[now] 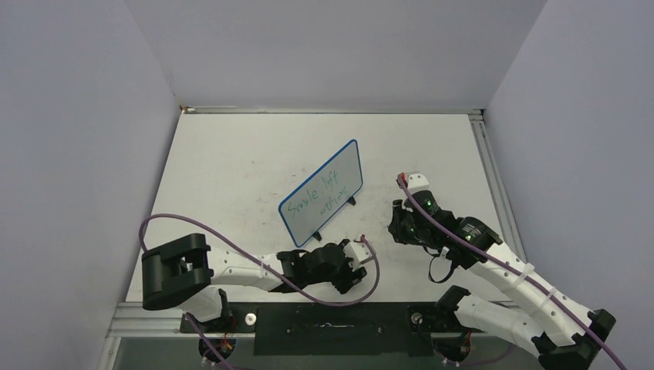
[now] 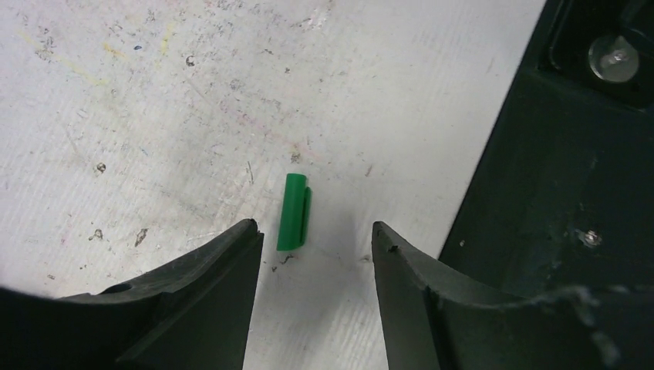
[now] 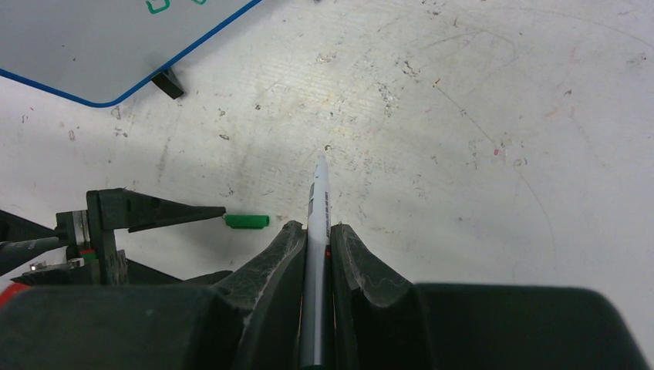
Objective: Write a sentence on the whiteboard
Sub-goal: Close the whiteboard marker at the center of the board.
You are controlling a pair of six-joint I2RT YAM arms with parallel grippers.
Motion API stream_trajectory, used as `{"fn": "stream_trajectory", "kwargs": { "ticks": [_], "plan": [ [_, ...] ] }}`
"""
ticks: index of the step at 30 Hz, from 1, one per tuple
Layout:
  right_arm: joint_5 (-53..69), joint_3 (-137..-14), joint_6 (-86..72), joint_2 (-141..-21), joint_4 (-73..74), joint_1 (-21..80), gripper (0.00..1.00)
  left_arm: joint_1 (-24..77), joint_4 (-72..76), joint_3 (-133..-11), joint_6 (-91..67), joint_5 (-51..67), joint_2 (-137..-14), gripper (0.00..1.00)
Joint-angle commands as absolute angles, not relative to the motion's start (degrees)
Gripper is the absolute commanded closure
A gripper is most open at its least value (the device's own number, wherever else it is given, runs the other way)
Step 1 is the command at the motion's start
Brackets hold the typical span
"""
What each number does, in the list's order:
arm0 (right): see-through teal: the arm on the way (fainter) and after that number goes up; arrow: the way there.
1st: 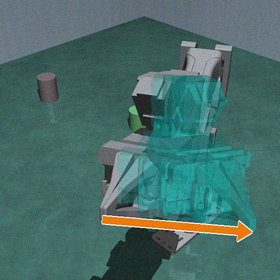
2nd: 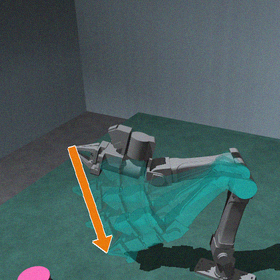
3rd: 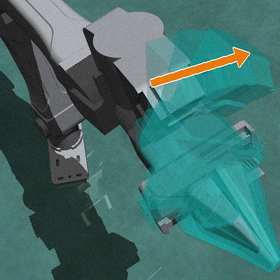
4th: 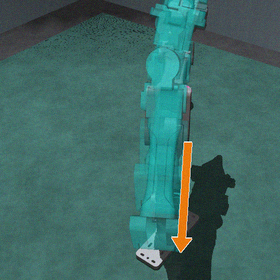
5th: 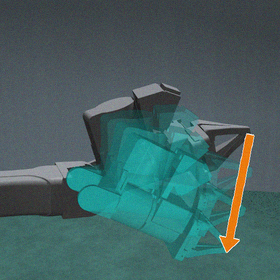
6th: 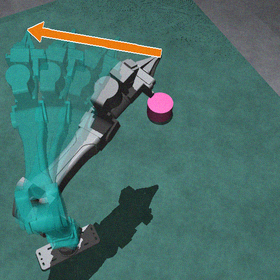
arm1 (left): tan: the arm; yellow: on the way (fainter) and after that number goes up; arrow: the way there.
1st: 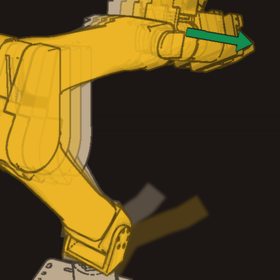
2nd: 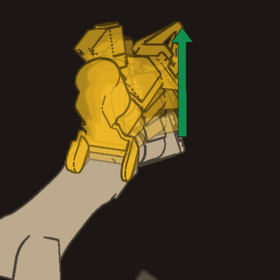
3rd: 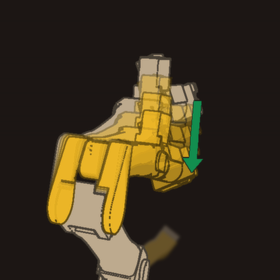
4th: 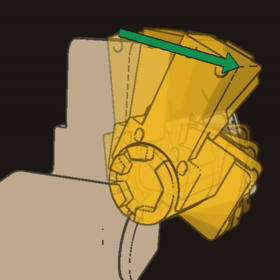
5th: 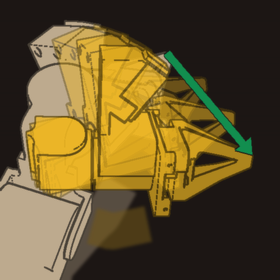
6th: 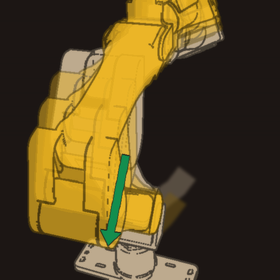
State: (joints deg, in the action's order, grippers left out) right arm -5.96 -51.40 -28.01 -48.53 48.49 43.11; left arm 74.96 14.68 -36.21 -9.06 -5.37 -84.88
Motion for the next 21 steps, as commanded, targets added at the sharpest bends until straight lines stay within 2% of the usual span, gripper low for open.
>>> {"fn": "stream_trajectory", "kwargs": {
  "ticks": [1,6,14,21],
  "plan": [
    [-7.78,-53.18,-28.71,-50.03,45.98,42.64,0.95,75.32,18.62,-38.65,-8.49,-8.92,-88.39,0.49],
    [-8.56,-54.04,-28.68,-50.13,46.45,42.30,0.94,75.41,19.03,-39.30,-7.90,-9.70,-91.11,0.54],
    [-7.85,-56.26,-27.86,-49.79,46.68,42.27,0.94,77.08,19.01,-39.05,-6.45,-12.82,-93.64,0.72],
    [-6.09,-58.84,-25.76,-51.53,48.41,42.19,0.93,77.98,19.65,-36.21,-5.69,-11.37,-94.63,1.00]
  ]
}}
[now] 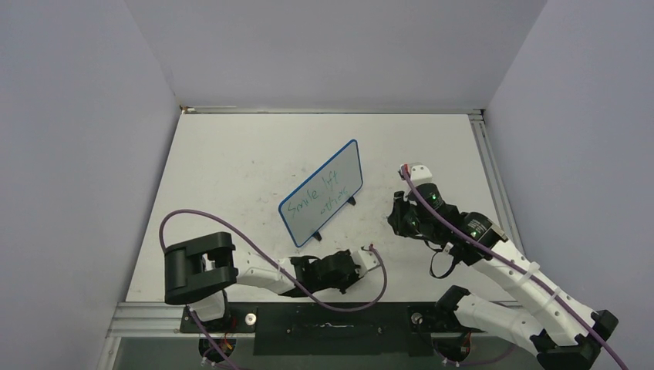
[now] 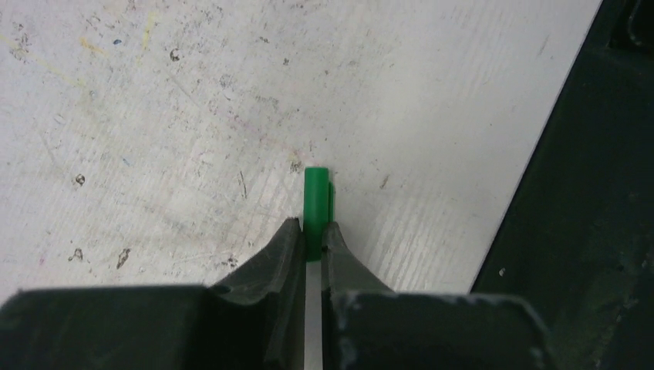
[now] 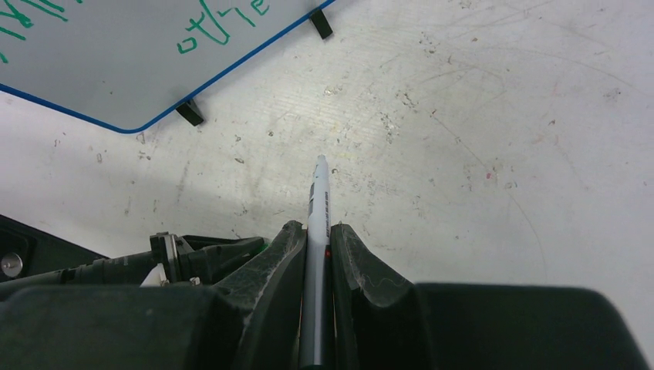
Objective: Write a sentence on the whiteboard
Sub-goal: Close the whiteboard marker at the center of the board.
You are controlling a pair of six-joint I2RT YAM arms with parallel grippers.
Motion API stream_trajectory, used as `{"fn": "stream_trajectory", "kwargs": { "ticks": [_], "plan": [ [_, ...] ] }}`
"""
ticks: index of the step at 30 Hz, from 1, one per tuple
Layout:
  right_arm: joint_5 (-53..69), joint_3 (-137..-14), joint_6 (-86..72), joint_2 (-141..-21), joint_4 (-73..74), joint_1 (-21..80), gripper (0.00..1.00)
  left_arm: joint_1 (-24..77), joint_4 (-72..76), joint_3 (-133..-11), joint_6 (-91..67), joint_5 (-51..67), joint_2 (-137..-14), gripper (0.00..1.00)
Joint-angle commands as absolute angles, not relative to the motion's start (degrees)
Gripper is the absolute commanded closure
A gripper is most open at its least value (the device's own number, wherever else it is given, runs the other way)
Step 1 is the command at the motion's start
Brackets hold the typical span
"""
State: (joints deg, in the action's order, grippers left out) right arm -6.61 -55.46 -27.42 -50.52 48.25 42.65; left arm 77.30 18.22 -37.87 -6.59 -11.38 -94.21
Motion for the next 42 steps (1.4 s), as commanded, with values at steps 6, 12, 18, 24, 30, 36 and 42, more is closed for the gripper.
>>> {"fn": "stream_trajectory", "kwargs": {
  "ticks": [6,12,18,24,30,36,42],
  "plan": [
    [1.24,-59.27,-22.97,-54.75,48.25,41.46,0.95,77.92,18.89,-31.78,-8.69,-14.98,-82.73,1.00],
    [25.05,-59.68,-16.45,-58.06,47.03,34.05,0.95,75.74,8.04,-32.47,-10.37,-10.38,-66.32,1.00],
    [47.37,-58.23,-14.34,-59.52,47.10,28.61,0.95,71.43,4.19,-26.95,-14.75,-0.15,-51.93,1.00],
    [58.69,-55.23,-16.78,-58.71,42.69,28.65,0.95,70.71,3.50,-25.32,-16.56,4.39,-45.55,1.00],
    [59.87,-55.21,-13.64,-59.67,47.40,28.66,0.95,70.49,4.74,-24.53,-16.56,4.23,-43.80,1.00],
    [59.96,-54.79,-12.83,-59.33,48.87,28.70,0.95,70.31,5.92,-24.08,-16.70,4.66,-43.53,1.00],
    [60.18,-53.64,-13.56,-58.89,47.58,28.73,0.95,70.22,6.61,-24.06,-16.96,5.03,-42.73,1.00]
  ]
}}
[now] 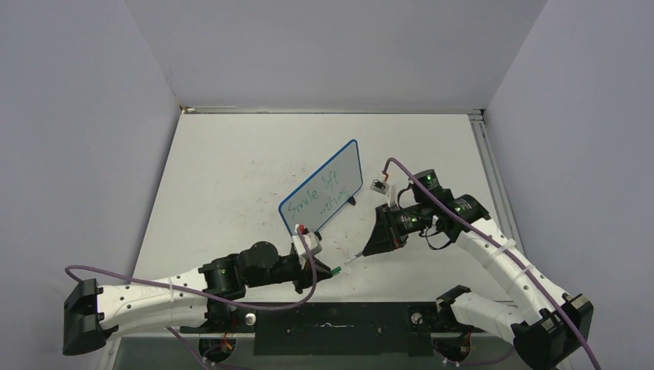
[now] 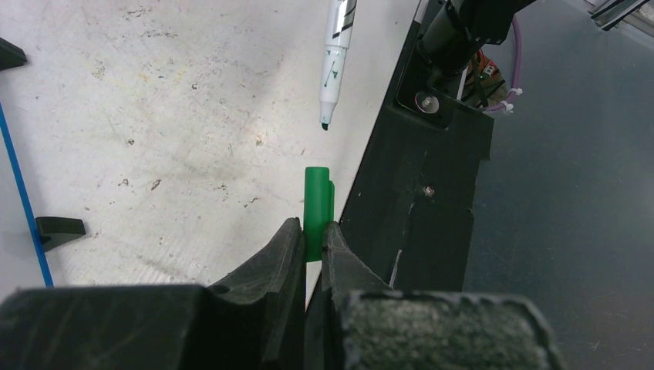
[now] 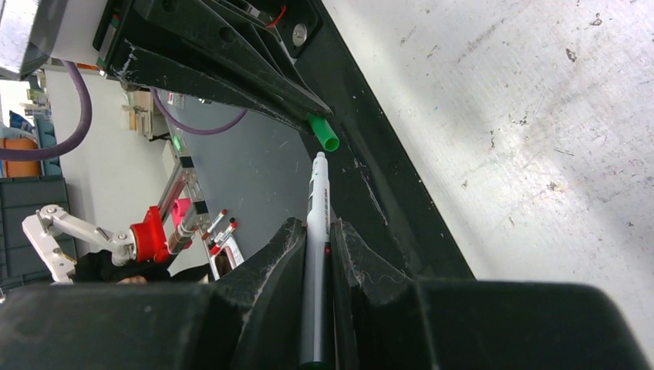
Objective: Write a sentence on the whiteboard
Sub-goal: Close the whiteboard marker at the center of the board.
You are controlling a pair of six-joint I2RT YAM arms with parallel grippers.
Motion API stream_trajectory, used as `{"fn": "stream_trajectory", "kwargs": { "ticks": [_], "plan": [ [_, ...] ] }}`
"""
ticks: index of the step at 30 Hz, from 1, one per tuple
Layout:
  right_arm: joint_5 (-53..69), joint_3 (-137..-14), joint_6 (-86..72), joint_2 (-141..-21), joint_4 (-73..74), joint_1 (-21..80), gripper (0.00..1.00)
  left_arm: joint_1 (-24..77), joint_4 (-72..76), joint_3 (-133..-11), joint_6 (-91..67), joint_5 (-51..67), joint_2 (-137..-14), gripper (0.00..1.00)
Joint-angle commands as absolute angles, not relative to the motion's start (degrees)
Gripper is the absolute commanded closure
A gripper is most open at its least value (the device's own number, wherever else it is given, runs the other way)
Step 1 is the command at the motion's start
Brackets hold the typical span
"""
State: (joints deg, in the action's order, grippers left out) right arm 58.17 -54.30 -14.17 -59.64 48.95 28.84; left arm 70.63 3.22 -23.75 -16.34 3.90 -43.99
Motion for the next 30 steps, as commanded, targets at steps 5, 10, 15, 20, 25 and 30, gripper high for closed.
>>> {"fn": "stream_trajectory", "kwargs": {
  "ticks": [5,10,15,20,25,30],
  "plan": [
    [60.55,-52.93,-13.88,-58.84,46.88,28.74,0.95,70.22,7.80,-24.24,-17.37,5.20,-42.91,1.00],
    [61.21,-52.58,-14.81,-58.37,45.49,28.74,0.95,70.16,8.92,-24.42,-17.74,5.95,-43.41,1.00],
    [61.32,-52.30,-14.94,-58.10,45.20,28.75,0.95,70.14,9.14,-24.60,-17.75,6.23,-43.55,1.00],
    [61.83,-52.04,-14.89,-57.97,45.05,28.79,0.95,70.14,9.31,-24.95,-17.75,6.33,-43.93,1.00],
    [62.23,-51.79,-14.30,-57.83,45.64,28.76,0.95,70.14,9.68,-24.96,-17.75,6.27,-44.31,1.00],
    [62.49,-51.59,-13.82,-57.92,45.97,28.76,0.95,70.14,10.44,-24.74,-17.84,6.07,-44.16,1.00]
  ]
}}
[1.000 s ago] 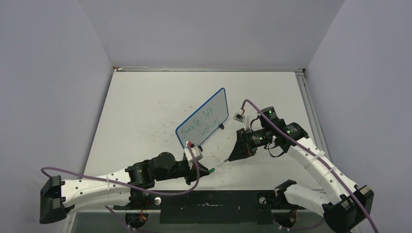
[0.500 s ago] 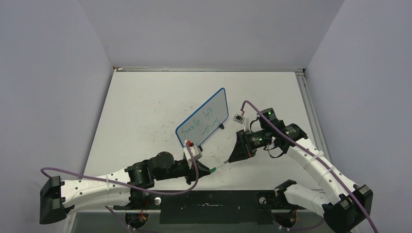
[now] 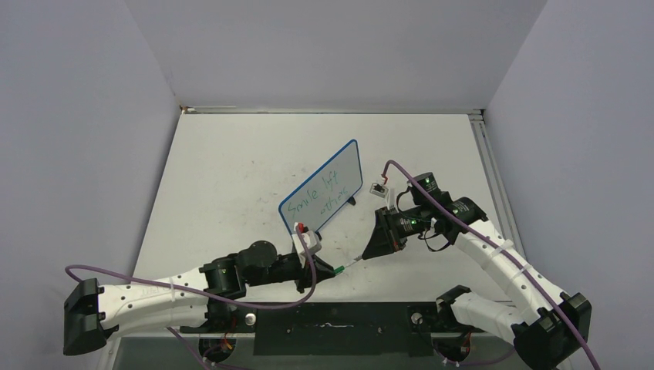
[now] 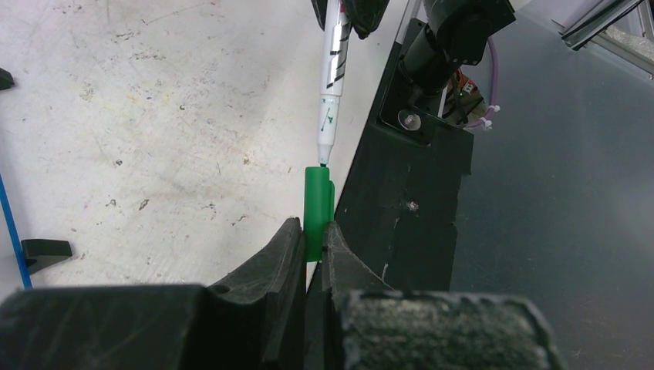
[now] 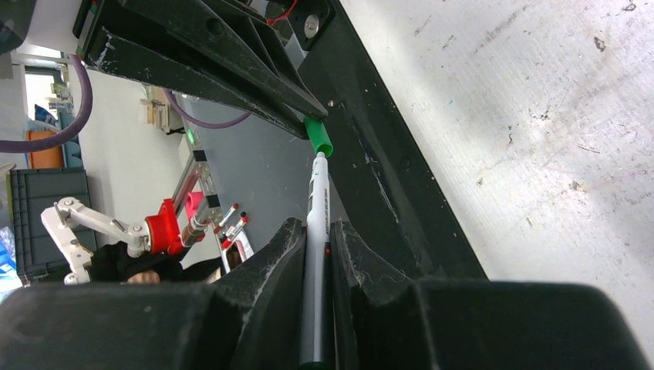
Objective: Write a sentence on the whiteboard
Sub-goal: Close the whiteboard marker at the center of the board.
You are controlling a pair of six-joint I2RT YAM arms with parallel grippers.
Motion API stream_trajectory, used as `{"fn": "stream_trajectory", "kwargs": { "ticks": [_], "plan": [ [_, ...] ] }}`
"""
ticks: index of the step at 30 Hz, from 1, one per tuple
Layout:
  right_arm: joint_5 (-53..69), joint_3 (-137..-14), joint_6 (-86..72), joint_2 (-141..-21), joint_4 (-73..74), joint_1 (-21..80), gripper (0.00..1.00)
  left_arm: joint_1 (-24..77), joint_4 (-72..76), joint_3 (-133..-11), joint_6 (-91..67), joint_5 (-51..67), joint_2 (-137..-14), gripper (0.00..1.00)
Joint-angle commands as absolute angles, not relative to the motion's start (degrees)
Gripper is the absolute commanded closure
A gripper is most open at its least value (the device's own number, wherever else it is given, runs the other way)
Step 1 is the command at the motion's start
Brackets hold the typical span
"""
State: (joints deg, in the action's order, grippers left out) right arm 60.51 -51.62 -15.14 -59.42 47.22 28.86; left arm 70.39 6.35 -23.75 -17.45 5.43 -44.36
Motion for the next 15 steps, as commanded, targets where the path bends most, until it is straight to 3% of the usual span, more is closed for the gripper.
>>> {"fn": "stream_trajectory", "kwargs": {
  "ticks": [1,15],
  "plan": [
    [62.53,-51.59,-13.80,-57.94,45.92,28.75,0.95,70.14,10.46,-24.78,-17.84,6.10,-44.17,1.00],
    [64.61,-49.83,-14.55,-57.49,44.00,28.85,0.95,70.14,10.95,-25.26,-17.67,6.30,-43.51,1.00]
  ]
}}
